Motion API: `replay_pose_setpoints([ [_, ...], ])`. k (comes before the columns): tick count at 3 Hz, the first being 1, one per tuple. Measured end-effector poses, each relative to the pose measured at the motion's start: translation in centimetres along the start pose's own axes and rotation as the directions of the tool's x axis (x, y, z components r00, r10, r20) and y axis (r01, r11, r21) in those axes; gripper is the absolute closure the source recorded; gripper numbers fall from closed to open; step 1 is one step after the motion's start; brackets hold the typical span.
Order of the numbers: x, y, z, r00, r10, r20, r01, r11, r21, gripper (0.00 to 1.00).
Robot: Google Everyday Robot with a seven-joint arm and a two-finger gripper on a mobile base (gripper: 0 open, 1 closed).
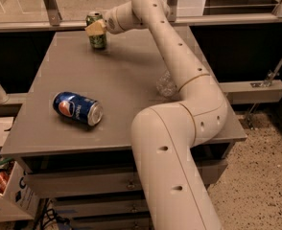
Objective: Move green can near pepsi can
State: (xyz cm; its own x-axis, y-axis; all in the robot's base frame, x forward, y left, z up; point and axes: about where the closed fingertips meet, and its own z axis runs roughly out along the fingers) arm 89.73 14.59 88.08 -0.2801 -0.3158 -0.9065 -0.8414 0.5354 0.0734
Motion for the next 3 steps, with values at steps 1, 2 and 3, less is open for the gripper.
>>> replay_pose_setpoints([
  [1, -0.6, 0.8, -2.9, 1.0, 0.007, 0.03, -0.005, 0.9983, -0.057, 1.0],
  [2, -1.2, 2.1, -6.7, 0.998, -0.006, 0.059, 0.013, 0.9934, -0.114, 1.0],
  [3, -1.5, 4.2, -10.6, 0.996, -0.042, 0.081, 0.054, 0.9875, -0.148, 1.0],
])
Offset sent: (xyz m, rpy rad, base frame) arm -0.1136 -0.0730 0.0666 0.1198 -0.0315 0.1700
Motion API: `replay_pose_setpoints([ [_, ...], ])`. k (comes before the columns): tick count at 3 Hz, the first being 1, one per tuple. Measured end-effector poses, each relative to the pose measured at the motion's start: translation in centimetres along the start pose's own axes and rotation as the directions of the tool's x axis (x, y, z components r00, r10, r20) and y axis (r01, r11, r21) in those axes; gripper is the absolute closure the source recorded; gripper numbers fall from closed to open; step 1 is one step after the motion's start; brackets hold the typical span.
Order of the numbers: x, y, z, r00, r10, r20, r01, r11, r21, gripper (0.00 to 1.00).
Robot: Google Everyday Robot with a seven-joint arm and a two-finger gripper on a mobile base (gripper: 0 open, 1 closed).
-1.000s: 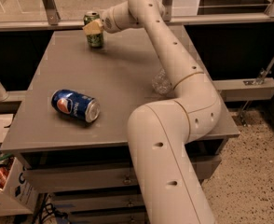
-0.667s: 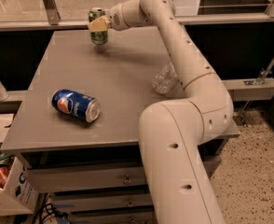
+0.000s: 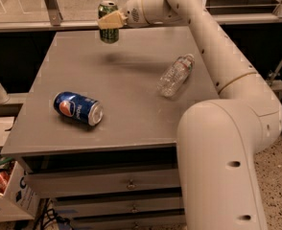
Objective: Move green can near pepsi can
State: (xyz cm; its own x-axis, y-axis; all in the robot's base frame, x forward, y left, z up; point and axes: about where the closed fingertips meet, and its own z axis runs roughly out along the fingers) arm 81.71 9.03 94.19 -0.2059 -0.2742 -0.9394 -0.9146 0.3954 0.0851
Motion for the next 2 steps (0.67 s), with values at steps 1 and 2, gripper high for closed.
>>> replay_pose_setpoints([
  [1, 0.0, 3.4, -2.5, 1.0, -0.022, 0.018, 0.022, 0.9991, -0.036, 1.0],
  [2, 0.2, 8.6, -5.0, 0.997, -0.062, 0.035, 0.064, 0.9941, -0.087, 1.0],
])
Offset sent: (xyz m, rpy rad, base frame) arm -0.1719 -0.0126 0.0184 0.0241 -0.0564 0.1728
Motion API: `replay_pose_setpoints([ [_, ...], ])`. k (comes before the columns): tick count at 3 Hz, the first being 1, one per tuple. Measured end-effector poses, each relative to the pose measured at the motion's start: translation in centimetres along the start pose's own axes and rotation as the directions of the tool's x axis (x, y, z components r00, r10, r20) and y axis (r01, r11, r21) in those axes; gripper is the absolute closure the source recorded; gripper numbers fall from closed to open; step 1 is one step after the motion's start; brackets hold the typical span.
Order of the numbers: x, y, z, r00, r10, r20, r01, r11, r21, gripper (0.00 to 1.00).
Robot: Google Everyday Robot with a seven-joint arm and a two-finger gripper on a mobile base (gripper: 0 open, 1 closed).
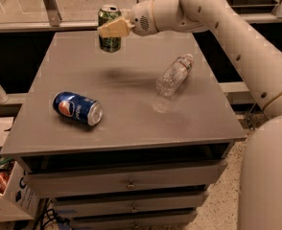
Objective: Move green can near pepsi can
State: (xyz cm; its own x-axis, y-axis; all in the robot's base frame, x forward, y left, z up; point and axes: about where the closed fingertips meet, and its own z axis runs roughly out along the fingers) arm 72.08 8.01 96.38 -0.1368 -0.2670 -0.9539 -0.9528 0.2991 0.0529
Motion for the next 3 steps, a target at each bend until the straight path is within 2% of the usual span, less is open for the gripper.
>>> replay_pose_setpoints([
  [1, 1.59, 5.53, 0.0, 0.999, -0.025, -0.021, 0.023, 0.9967, -0.078, 1.0],
  [3, 2.14, 6.19, 0.46, 0.999, -0.035, -0.036, 0.031, 0.9948, -0.097, 1.0],
])
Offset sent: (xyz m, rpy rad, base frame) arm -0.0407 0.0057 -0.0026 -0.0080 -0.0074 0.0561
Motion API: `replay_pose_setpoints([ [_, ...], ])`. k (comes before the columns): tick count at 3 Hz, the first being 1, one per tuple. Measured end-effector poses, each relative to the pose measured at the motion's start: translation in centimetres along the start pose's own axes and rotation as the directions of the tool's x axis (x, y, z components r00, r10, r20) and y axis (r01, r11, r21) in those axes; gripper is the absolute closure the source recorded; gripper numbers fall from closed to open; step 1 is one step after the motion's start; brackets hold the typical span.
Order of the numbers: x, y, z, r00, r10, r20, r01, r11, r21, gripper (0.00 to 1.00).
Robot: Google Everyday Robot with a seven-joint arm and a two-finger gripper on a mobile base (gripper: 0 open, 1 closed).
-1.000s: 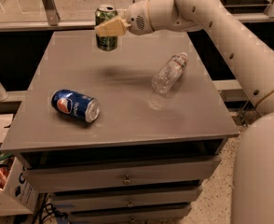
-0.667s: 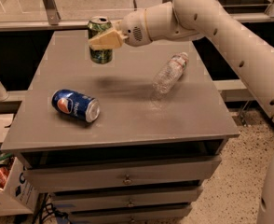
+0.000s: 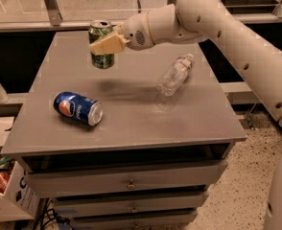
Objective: Move green can near pepsi can
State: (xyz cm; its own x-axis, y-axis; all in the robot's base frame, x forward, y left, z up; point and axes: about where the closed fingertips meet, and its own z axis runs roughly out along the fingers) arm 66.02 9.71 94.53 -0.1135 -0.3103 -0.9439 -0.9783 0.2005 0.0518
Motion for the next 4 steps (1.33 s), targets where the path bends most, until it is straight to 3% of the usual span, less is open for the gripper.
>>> replay_pose_setpoints([
  [4, 5.0, 2.6, 0.8, 0.995, -0.009, -0.1, 0.0, 0.9955, -0.095, 1.0],
])
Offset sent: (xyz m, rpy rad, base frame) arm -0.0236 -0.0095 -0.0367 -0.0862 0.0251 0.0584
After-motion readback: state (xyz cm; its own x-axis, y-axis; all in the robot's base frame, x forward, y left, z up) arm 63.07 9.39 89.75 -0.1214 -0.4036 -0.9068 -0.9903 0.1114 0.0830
